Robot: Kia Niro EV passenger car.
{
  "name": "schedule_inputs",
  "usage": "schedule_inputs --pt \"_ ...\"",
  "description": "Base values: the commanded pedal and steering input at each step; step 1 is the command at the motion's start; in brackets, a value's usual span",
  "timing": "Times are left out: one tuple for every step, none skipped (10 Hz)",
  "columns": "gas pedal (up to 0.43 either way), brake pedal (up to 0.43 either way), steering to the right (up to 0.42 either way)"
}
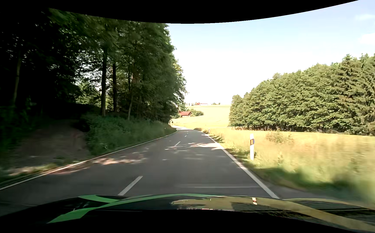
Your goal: Follow the waypoints while adhering to traffic rules and regulations
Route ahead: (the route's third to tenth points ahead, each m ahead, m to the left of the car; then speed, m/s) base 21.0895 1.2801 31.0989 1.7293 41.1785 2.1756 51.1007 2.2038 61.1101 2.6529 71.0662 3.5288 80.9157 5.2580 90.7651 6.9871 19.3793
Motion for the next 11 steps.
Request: schedule_inputs --pt "0.0 0.0 0.0" --pt "0.008 0.0 0.0" --pt "0.047 0.0 0.0" --pt "0.059 0.0 -0.002" --pt "0.067 0.0 -0.006" --pt "0.079 0.0 -0.006" --pt "0.079 0.0 -0.006" --pt "0.079 0.0 -0.006" --pt "0.079 0.0 -0.006" --pt "0.079 0.0 -0.008" --pt "0.079 0.0 -0.008"
